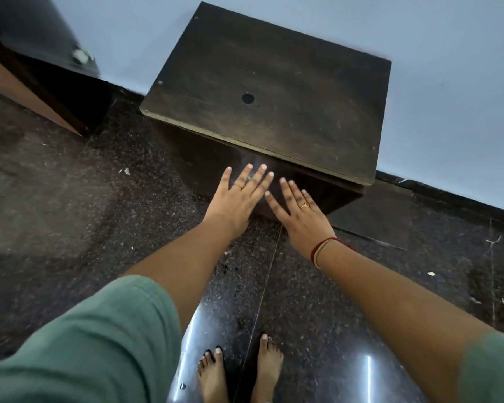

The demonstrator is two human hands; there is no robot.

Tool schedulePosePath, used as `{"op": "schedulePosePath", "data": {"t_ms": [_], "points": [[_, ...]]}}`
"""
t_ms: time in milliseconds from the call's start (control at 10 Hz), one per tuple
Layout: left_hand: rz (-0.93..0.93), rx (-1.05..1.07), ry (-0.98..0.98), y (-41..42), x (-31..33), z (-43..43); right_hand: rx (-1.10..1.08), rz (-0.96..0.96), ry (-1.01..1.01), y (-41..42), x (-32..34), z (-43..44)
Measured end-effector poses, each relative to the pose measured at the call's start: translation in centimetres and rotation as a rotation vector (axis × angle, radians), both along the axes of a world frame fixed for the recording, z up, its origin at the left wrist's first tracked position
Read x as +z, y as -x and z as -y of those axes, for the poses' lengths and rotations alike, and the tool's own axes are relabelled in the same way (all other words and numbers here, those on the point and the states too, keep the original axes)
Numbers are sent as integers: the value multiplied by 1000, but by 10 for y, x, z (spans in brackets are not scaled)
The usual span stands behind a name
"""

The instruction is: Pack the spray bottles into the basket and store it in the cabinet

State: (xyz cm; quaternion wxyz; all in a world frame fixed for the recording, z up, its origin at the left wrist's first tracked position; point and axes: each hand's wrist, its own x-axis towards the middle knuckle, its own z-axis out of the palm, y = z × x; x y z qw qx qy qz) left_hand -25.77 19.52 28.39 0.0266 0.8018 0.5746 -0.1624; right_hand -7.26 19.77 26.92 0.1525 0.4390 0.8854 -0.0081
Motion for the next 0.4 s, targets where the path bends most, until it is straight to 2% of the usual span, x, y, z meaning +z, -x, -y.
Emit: {"op": "schedulePosePath", "data": {"t_ms": [100,200,300,400], "points": [[-8,34,42,-8,-2,-2,-100,30,-8,0,1,-14],[-4,49,91,-14,-4,-2,-101,55,12,-6,1,-19],[-4,-35,63,-12,-1,1,-120,19,61,-10,7,-8],[36,-294,-178,-16,12,8,-40,-221,115,0,15,24]]}}
